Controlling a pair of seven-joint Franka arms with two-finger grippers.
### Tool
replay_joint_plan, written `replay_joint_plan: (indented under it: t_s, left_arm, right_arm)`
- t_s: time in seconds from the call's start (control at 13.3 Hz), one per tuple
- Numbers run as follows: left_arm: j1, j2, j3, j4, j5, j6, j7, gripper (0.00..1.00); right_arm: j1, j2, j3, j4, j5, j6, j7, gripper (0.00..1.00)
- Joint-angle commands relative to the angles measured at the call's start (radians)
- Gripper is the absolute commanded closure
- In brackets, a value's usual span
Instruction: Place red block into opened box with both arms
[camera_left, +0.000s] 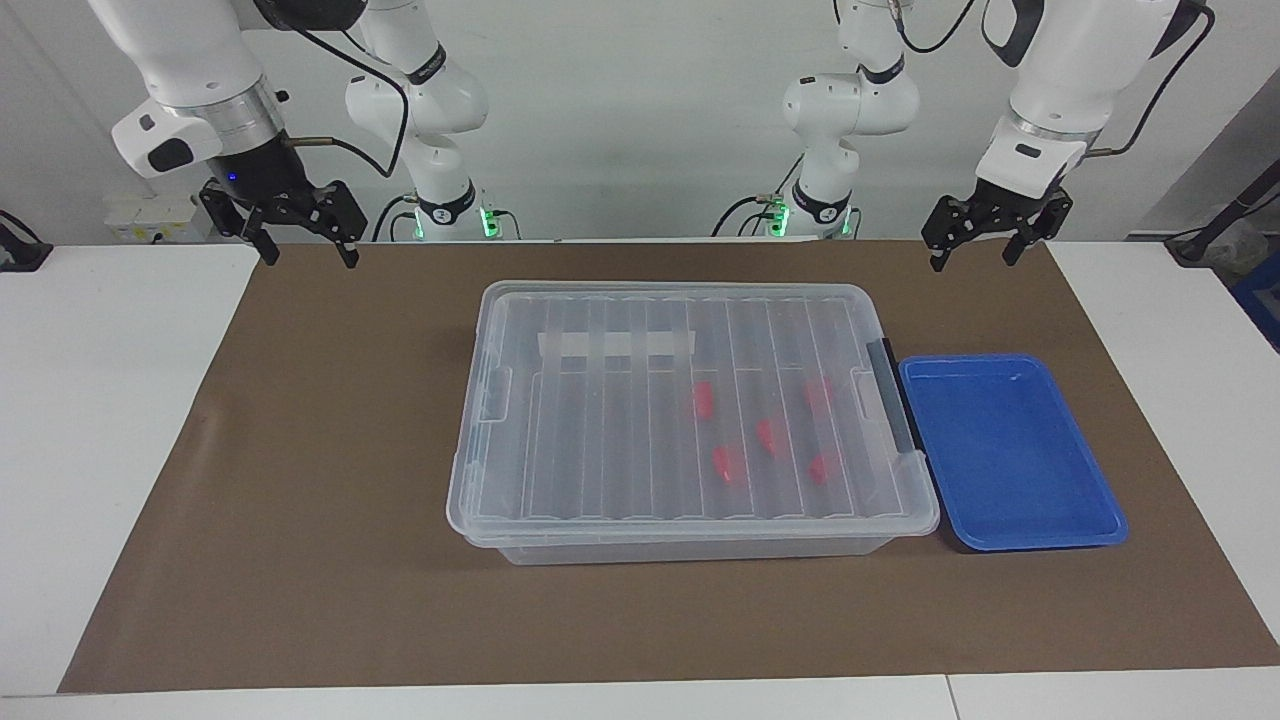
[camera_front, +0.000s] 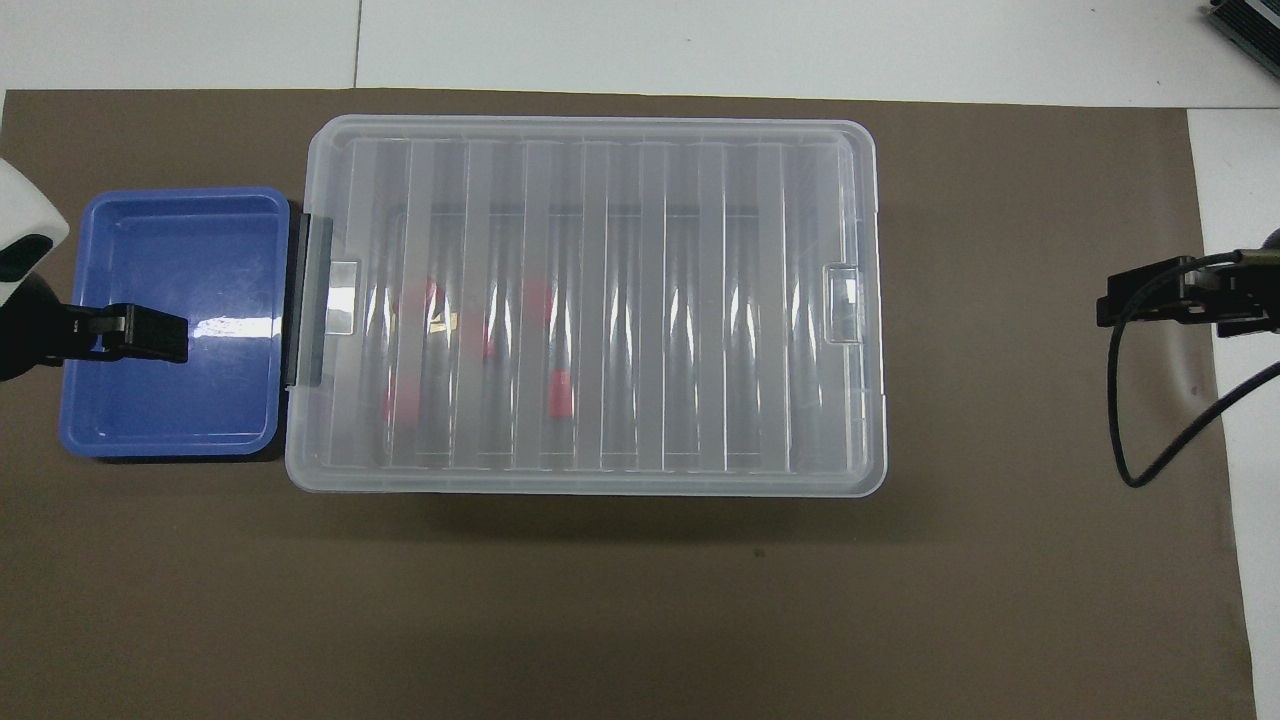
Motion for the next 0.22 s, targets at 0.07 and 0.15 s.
replay_joint_plan:
  t_s: [0.07,0.15]
  left_arm:
    - [0.003,-0.013,0.003,-0.018,-0.008,0.015,0.007,0.00]
    - [0.003,-0.013,0.003,-0.018,-0.008,0.015,0.007,0.00]
  right_arm:
    - [-0.004,-0.023,0.004,-0.034,0.012,-0.006,-0.012,0.00]
    - [-0.004,-0.032,0.004,-0.046,0.012,-0.003,-0.012,0.00]
